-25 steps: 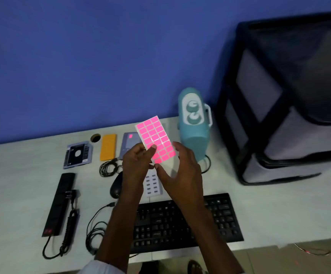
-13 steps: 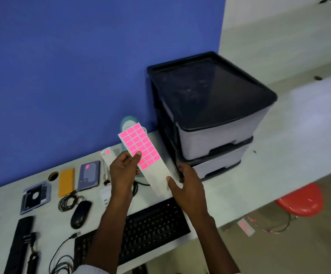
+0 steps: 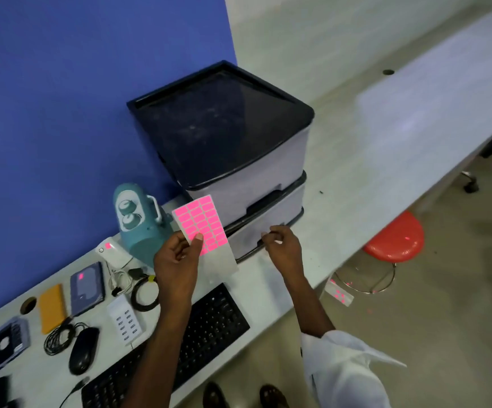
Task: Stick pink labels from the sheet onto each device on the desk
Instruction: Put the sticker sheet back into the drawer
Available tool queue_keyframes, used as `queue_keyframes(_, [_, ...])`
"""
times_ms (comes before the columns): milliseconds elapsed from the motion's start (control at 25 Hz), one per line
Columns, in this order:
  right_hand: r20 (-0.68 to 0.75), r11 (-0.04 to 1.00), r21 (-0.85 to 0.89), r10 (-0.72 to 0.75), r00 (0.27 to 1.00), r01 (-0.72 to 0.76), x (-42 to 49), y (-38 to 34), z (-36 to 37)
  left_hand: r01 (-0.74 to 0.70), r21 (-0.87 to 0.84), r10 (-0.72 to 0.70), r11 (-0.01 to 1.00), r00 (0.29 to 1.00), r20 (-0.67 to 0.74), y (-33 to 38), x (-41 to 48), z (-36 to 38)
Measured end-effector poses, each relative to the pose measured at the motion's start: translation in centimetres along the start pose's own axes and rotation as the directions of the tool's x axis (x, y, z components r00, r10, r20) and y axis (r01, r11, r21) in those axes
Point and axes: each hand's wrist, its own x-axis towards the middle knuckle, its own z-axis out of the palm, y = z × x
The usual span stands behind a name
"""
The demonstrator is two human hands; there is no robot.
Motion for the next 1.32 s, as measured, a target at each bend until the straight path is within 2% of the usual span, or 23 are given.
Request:
queue_keyframes(120, [0.03,0.977,0.163,0.136,0.99,-0.139,1.7,1.4,-0.1,-0.045,0.099,0.041,0.994,0.999,0.036,-1.3,-0.6,0.8])
queue_keyframes(240, [0.048,0.942,0.232,0.237,0.97,-0.241,2.9,2.4,0.3,-0.096,0.219,0.082,0.971,0.994,0.072,-2.1,-0.6,1.3])
queue_keyframes(520, [0.168,0.774,0.478,0.383,0.908,-0.415,5.5,3.2,1.6,-0.207,0.357,0.158,0.911,0.974,0.163,-2.0,0.3,2.8])
queue_keyframes(720, [0.163,0.657,0.592,0.469,0.868,-0.467,6.4,2.9,1.6,-0.327,0.4,0.252,0.856,0.94,0.23,-0.8,0.9,3.9])
queue_keyframes(920, [0.071,0.595,0.666,0.549,0.833,-0.45,4.1,4.4,0.0,-0.532,0.414,0.426,0.739,0.845,0.325,1.3,1.9,6.0])
queue_keyframes(1080, [0.007,0.563,0.711,0.594,0.804,-0.422,2.4,5.7,-1.8,-0.656,0.454,0.499,0.603,0.754,0.427,2.9,2.8,9.0])
queue_keyframes(1200, [0.005,0.568,0.701,0.6,0.8,-0.431,2.0,5.5,-2.4,-0.703,0.527,0.463,0.478,0.711,0.529,3.2,3.3,11.4])
queue_keyframes(1320, [0.006,0.579,0.685,0.602,0.799,-0.441,2.0,5.4,-2.5,-0.691,0.604,0.339,0.396,0.722,0.603,1.3,4.4,14.0])
